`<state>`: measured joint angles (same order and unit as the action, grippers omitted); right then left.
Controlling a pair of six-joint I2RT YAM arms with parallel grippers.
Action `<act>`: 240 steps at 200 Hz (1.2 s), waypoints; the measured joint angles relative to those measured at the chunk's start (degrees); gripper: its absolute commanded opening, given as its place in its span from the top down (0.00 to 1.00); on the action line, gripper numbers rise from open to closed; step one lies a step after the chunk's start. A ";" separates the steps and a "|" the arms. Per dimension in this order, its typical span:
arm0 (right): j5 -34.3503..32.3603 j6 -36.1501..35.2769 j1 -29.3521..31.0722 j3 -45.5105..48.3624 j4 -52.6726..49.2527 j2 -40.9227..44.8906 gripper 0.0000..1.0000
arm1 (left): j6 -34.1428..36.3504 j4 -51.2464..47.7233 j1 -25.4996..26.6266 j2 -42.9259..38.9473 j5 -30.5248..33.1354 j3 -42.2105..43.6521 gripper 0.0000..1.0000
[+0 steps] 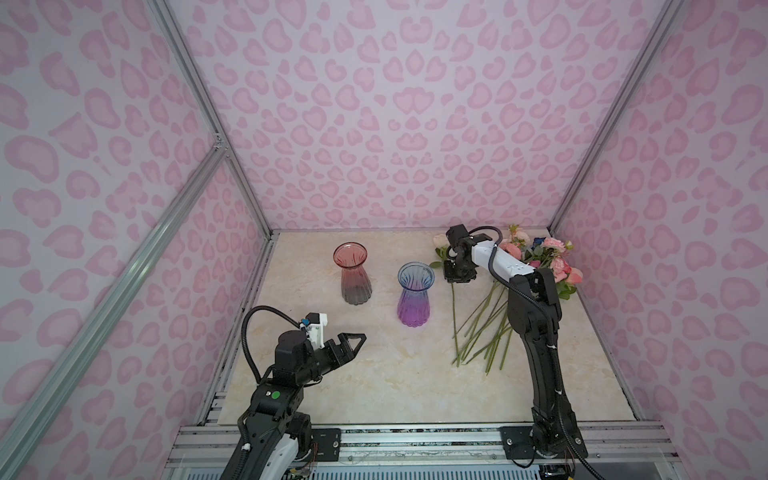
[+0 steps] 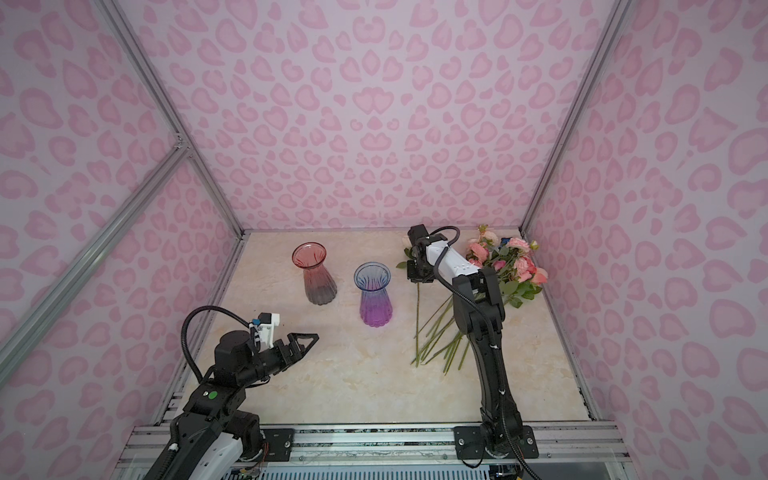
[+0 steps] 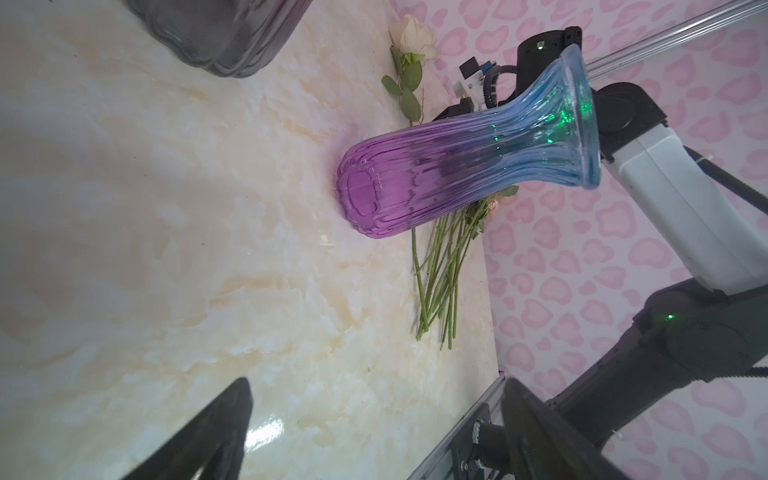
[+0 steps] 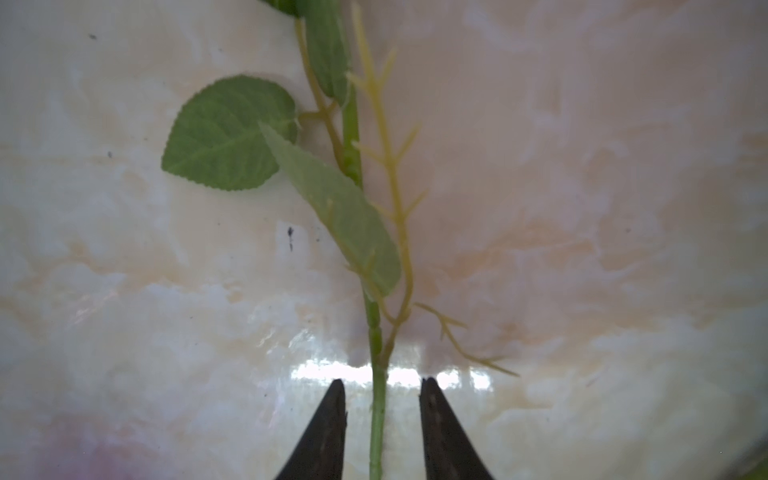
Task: Arrange the flowers into the vase
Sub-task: 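Grasp the white rose stem with the right gripper and lift it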
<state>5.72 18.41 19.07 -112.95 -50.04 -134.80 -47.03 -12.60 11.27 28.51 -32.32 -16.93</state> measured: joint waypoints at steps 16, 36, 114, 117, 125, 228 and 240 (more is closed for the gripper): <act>0.55 -0.09 0.09 -0.46 -0.07 -0.90 0.79 | -0.46 0.76 0.11 -0.09 0.50 0.07 0.05; 0.50 -0.22 0.07 -1.25 0.02 -1.49 0.91 | -0.48 1.01 0.11 1.18 0.90 -0.26 0.05; 2.03 0.07 0.87 1.27 3.87 8.70 1.00 | 4.94 -1.03 0.11 8.41 1.77 -10.71 0.04; 2.03 0.15 0.92 1.42 4.22 9.42 1.00 | 5.05 -1.09 0.11 8.55 1.77 -10.97 0.04; 2.01 0.52 1.14 2.16 5.62 11.56 1.00 | 5.14 -1.20 0.11 8.70 1.92 -11.39 0.04; -1.29 4.46 4.09 24.24 22.86 38.84 1.00 | 6.14 -2.54 0.11 7.65 2.91 -11.65 0.04; -2.03 4.46 4.81 24.61 24.44 40.89 1.00 | 6.14 -2.54 0.11 7.69 3.04 -11.67 0.04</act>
<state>3.68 22.87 23.88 -88.33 -25.61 -93.91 -40.88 -15.14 11.38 36.21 -29.28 -28.60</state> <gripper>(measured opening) 0.050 0.958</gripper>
